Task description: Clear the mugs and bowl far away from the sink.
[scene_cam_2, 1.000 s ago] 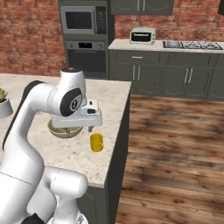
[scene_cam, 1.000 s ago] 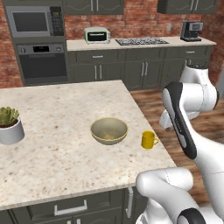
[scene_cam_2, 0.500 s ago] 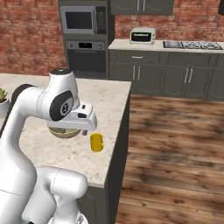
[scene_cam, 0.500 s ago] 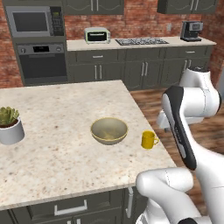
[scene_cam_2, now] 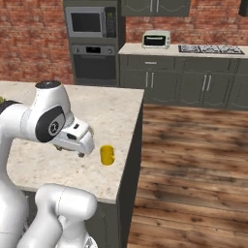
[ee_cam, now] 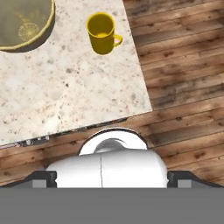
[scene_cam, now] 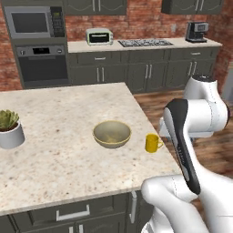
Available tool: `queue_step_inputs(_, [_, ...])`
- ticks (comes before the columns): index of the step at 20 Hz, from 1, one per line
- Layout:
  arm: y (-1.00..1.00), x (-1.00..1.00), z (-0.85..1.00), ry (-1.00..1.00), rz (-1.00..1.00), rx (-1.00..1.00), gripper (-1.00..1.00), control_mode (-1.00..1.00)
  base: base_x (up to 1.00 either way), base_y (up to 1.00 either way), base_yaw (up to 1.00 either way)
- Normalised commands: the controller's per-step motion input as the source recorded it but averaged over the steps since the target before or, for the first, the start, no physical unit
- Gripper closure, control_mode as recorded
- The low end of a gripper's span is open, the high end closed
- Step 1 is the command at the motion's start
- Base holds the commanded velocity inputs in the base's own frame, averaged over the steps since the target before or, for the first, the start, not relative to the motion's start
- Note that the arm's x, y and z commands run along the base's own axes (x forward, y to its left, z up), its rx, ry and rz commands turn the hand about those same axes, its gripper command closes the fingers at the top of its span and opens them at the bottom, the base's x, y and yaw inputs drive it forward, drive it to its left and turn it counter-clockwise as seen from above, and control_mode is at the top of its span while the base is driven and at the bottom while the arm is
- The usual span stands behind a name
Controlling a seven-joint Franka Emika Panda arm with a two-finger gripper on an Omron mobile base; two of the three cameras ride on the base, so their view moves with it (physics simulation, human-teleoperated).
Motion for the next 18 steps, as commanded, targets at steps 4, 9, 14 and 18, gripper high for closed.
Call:
queue_step_inputs(4, [0.0, 0.0, 0.0, 0.0, 0.0, 0.0, -1.0, 1.0, -0.41, -0.17, -0.39])
queue_step_inputs(9, [0.0, 0.0, 0.0, 0.0, 0.0, 0.0, -1.0, 1.0, -0.12, -0.03, -0.92])
queue_step_inputs(14, [0.0, 0.0, 0.0, 0.0, 0.0, 0.0, -1.0, 1.0, 0.0, 0.0, -1.0])
queue_step_inputs(18, [0.0, 0.0, 0.0, 0.0, 0.0, 0.0, -1.0, 1.0, 0.0, 0.0, -1.0])
